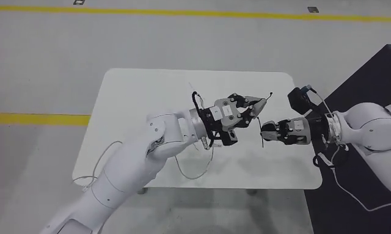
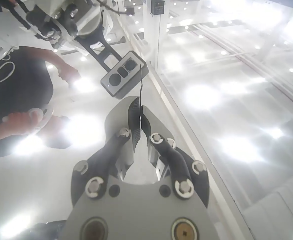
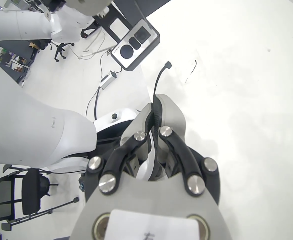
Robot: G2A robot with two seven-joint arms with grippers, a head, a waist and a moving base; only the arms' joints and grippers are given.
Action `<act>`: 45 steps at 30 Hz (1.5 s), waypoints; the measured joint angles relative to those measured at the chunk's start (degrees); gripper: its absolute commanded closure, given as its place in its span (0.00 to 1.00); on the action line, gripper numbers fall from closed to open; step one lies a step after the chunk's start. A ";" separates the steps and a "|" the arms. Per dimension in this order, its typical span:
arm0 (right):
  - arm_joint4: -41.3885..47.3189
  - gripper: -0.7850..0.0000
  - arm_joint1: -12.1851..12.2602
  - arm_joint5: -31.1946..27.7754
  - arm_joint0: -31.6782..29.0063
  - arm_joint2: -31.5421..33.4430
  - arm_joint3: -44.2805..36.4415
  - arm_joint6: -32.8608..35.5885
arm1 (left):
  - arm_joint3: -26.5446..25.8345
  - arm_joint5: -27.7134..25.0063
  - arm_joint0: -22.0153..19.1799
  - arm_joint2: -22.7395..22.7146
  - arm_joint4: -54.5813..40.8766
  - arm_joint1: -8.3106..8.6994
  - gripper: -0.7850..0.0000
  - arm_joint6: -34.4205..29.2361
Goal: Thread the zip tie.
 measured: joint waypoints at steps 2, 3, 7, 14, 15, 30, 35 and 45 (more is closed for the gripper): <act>0.27 1.00 -0.03 -0.18 -0.07 -0.05 0.18 0.87 | -0.02 0.13 0.36 -0.21 -0.55 -0.11 1.00 1.56; 0.36 1.00 -0.06 -0.26 -0.07 -0.10 0.22 1.13 | -0.07 0.16 0.48 -0.37 -0.68 -0.15 1.00 2.12; 0.60 1.00 -0.25 -0.01 0.16 -0.29 0.43 1.49 | -0.51 0.65 1.22 -0.54 -1.24 -0.48 1.00 3.42; 1.77 1.00 -0.49 0.74 0.86 -0.82 -0.05 2.23 | 0.45 1.16 2.02 0.67 -1.16 -1.47 1.00 3.32; 1.95 1.00 -0.51 0.82 0.96 -0.90 -0.21 2.31 | 0.67 1.28 2.11 0.70 -1.02 -1.58 1.00 3.05; 2.10 1.00 0.07 0.35 0.98 -2.77 0.23 1.83 | -1.15 2.00 3.98 -4.60 1.85 -1.79 1.00 2.55; 2.34 1.00 0.09 0.02 1.56 -3.66 0.76 1.51 | -2.39 2.21 4.68 -4.49 0.79 -2.13 1.00 4.10; 3.34 1.00 0.25 0.19 2.13 -4.33 0.80 1.68 | -2.48 2.01 5.36 -4.57 1.67 -2.59 1.00 1.48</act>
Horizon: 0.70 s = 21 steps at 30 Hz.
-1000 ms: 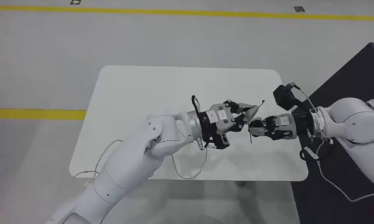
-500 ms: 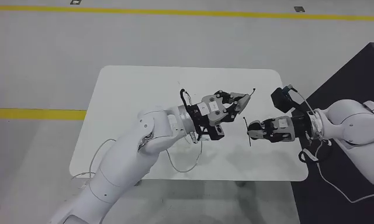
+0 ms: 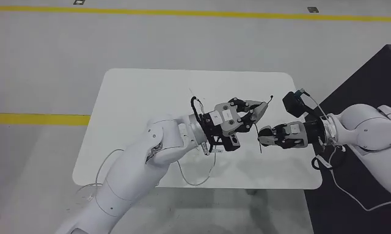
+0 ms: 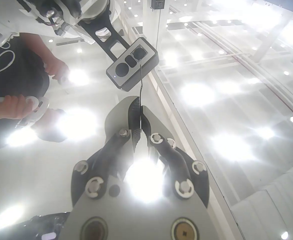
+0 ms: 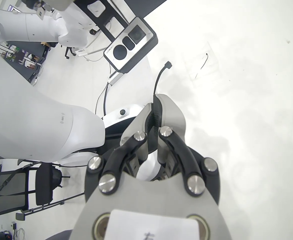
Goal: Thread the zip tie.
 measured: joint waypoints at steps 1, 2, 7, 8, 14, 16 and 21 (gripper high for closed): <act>0.00 1.00 0.00 0.00 0.00 0.00 0.00 0.00 | 0.00 0.00 0.00 0.00 -0.01 0.00 1.00 0.01; 0.00 1.00 0.00 0.00 0.00 0.00 0.00 0.00 | 0.01 0.01 0.00 0.00 -0.01 0.00 1.00 0.01; 0.01 1.00 -0.01 0.01 -0.02 0.00 0.00 -0.03 | 0.01 0.01 0.00 0.00 -0.01 0.00 1.00 -0.01; 0.32 1.00 -0.05 0.20 -0.14 -0.05 0.00 -0.29 | 0.01 0.01 0.00 0.00 -0.01 0.00 1.00 -0.01; 12.26 1.00 -0.90 2.71 0.85 -3.05 1.23 2.77 | 0.01 0.01 0.00 0.00 -0.01 0.00 1.00 -0.01; 13.57 1.00 -1.04 3.28 2.06 -3.84 1.43 3.31 | 0.01 0.01 0.00 0.00 -0.01 0.00 1.00 -0.01; 14.58 1.00 -0.96 3.04 3.50 -5.22 1.84 3.06 | -0.02 -0.04 0.09 -0.05 0.02 0.01 1.00 -0.06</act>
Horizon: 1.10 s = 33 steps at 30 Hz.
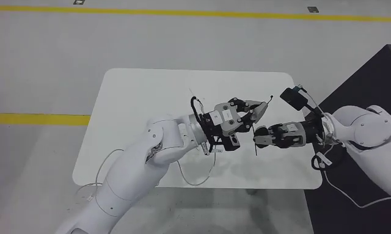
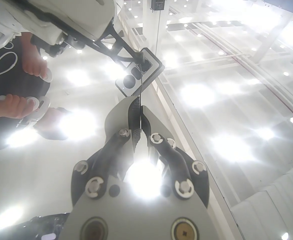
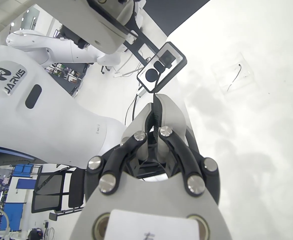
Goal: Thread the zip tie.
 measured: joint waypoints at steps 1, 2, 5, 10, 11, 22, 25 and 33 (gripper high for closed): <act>0.12 1.00 0.06 0.01 0.19 -0.36 0.05 0.01 | -0.27 -0.18 0.55 -0.22 0.03 0.03 1.00 -0.19; 0.07 1.00 0.10 -0.08 0.34 -0.60 0.11 -0.08 | -0.62 -0.25 1.10 -0.44 0.03 0.06 1.00 -0.28; -0.64 1.00 0.22 -0.86 0.56 -1.53 0.22 -0.86 | -1.43 -0.74 2.35 -1.15 0.13 0.08 1.00 0.13; -1.25 1.00 0.65 -1.95 0.74 -2.65 0.55 -1.96 | -2.98 -1.49 4.22 -2.46 -0.08 0.20 1.00 2.10; -1.49 1.00 0.76 -2.17 0.77 -2.76 0.59 -2.18 | -3.25 -1.61 4.61 -2.63 -0.13 0.23 1.00 2.52; -3.10 1.00 2.29 -4.58 0.90 -4.11 0.03 -4.58 | -4.85 -1.28 7.17 -4.25 -0.30 0.36 1.00 6.24; -3.25 1.00 2.68 -5.05 1.11 -4.57 -0.14 -5.05 | -4.76 -1.25 7.15 -4.36 -0.55 0.23 1.00 6.50; -3.26 1.00 3.50 -6.09 2.03 -6.13 -0.36 -6.09 | -4.35 -0.94 6.99 -4.31 -0.51 -0.10 1.00 7.48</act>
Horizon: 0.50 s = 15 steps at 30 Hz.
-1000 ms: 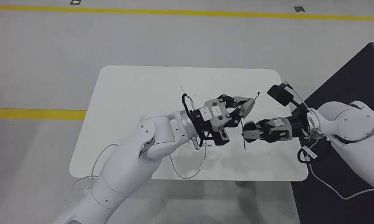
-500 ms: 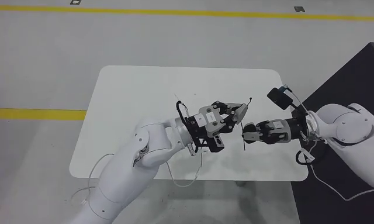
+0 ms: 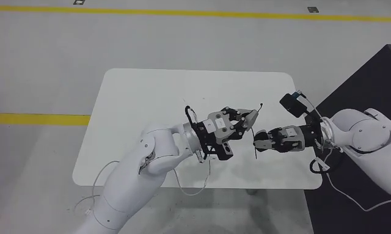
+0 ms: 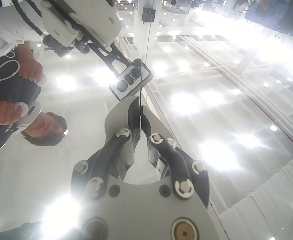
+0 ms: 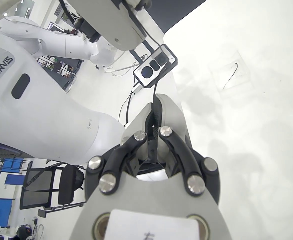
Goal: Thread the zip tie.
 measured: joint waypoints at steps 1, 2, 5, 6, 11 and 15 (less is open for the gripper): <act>0.05 1.00 0.07 -0.13 0.11 -0.19 0.03 -0.13 | 0.01 0.04 0.01 -0.03 0.07 -0.02 1.00 0.12; 0.06 1.00 0.14 -0.27 0.21 -0.38 0.03 -0.27 | 0.01 0.08 0.02 -0.08 0.13 -0.04 1.00 0.27; -0.14 1.00 0.40 -0.70 0.57 -0.97 0.17 -0.70 | -0.17 0.18 0.14 -0.24 0.31 -0.11 1.00 0.53; -0.13 1.00 0.48 -0.80 0.68 -1.14 0.24 -0.80 | -0.27 0.22 0.18 -0.29 0.42 -0.13 1.00 0.52; -0.04 1.00 0.84 -1.25 1.35 -2.20 0.39 -1.25 | -0.43 0.30 0.45 -0.58 0.78 -0.26 1.00 0.38; 0.05 1.00 1.07 -1.56 1.90 -2.96 0.51 -1.56 | -0.36 0.64 0.61 -0.55 0.58 -0.36 1.00 0.85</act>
